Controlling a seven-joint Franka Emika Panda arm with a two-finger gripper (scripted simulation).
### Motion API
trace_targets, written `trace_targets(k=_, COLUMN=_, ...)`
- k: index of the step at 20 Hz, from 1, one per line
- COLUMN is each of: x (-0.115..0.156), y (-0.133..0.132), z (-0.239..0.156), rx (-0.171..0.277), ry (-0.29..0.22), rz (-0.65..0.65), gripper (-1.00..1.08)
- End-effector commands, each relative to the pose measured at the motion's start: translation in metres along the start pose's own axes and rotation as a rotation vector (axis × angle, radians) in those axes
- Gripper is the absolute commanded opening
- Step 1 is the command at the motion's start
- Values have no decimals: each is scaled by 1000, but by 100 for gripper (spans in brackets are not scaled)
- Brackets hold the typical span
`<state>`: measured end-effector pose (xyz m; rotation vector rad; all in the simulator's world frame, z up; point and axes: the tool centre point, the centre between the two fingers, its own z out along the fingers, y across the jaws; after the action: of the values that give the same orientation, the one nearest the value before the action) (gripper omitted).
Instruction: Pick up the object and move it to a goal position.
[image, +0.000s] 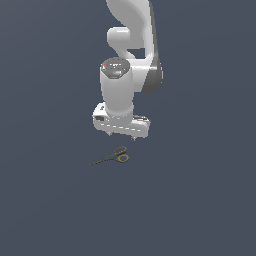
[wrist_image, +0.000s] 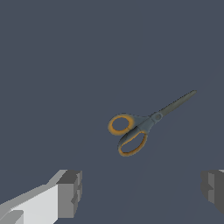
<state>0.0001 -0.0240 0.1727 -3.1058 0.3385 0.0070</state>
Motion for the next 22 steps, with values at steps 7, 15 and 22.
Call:
trace_targets(k=7, x=7, y=12, z=25, rx=8, ry=-5, rz=256, gripper=100)
trace_targets(k=15, x=13, y=26, z=49, rx=9, ry=-7, rz=512, gripper=100)
trace_targets(k=22, x=17, y=39, z=70, rx=5, ry=-6, rz=735, gripper=100)
